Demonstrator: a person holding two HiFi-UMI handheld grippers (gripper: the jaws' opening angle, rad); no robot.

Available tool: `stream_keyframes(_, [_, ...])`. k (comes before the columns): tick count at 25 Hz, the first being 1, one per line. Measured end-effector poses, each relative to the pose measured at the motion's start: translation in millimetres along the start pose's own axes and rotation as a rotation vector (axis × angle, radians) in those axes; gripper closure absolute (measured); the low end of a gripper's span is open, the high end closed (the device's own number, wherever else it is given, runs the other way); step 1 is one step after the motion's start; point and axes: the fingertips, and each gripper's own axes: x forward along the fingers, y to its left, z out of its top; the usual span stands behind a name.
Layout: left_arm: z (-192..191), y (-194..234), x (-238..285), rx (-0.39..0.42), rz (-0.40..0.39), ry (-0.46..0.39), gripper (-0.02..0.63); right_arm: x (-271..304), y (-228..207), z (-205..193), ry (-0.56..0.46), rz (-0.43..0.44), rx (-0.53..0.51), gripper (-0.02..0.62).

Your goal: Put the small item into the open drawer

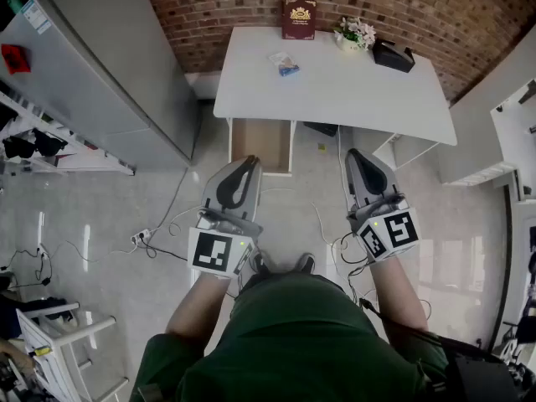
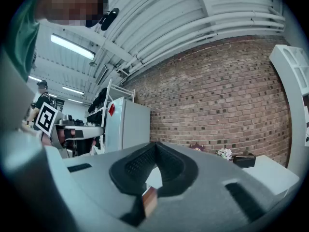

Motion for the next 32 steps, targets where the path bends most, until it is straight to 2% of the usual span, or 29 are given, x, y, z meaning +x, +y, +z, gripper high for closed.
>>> stream_keyframes(10, [2.1,-55.0,16.0,0.045,0.038,0.019,0.588,-43.5,-39.4,-2.5,-0.014,0.025,-0.006,0.594])
stream_keyframes(20, [-5.5,-100.2,34.5,0.049,0.069,0.049,0.588,-74.1,-79.7,-9.2,-0.025,0.059,0.041,0.592])
stream_keyframes(24, [-12.1,-101.8,43.9,0.036,0.077,0.075,0.588,-75.0,-91.7,-10.8,-0.015,0.056,0.046,0.592])
stream_keyframes(32, [-41.9,-76.9,76.2,0.021,0.071,0.092,0.588,-53.6,-115.5,-27.4,0.015,0.031,0.059,0.592])
